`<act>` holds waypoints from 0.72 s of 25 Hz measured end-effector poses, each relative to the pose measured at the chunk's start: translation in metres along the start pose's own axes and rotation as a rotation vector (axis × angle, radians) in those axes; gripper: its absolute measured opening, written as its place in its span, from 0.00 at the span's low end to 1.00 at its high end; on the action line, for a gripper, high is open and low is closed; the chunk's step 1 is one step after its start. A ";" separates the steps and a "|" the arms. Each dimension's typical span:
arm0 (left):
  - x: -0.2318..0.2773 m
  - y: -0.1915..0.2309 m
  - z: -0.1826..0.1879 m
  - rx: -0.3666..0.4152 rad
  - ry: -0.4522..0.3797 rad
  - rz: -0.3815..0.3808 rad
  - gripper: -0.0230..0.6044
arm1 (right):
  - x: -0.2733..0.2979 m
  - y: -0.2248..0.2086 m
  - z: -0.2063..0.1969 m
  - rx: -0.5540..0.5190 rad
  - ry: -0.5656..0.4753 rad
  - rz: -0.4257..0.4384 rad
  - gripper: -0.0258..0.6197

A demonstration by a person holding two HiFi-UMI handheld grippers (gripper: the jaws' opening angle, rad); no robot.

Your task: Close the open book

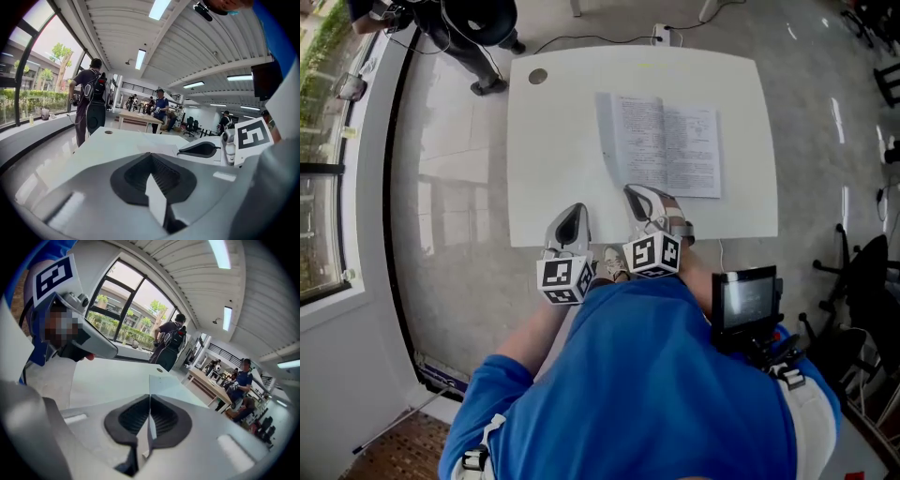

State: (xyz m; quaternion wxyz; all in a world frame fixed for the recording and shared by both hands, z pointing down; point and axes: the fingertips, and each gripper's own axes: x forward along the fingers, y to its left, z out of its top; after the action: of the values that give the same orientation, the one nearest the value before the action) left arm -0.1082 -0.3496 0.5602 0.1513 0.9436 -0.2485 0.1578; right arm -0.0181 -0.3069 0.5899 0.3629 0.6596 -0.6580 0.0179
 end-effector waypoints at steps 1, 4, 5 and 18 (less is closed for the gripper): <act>0.001 -0.005 0.002 0.007 -0.003 -0.009 0.05 | -0.005 -0.005 -0.001 0.019 -0.004 -0.013 0.06; 0.002 -0.031 0.011 0.031 -0.020 -0.030 0.05 | -0.032 -0.024 -0.012 0.069 -0.016 -0.056 0.06; 0.003 -0.041 0.013 0.038 -0.026 -0.036 0.05 | -0.043 -0.031 -0.017 0.088 -0.018 -0.069 0.06; 0.029 -0.068 0.033 0.098 -0.048 -0.109 0.05 | -0.063 -0.073 -0.058 0.279 0.029 -0.180 0.06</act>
State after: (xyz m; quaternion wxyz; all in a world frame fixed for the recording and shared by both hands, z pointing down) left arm -0.0418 -0.3169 0.5274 0.1075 0.9655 -0.1921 0.1388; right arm 0.0648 -0.2336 0.5681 0.2773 0.7596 -0.5819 0.0862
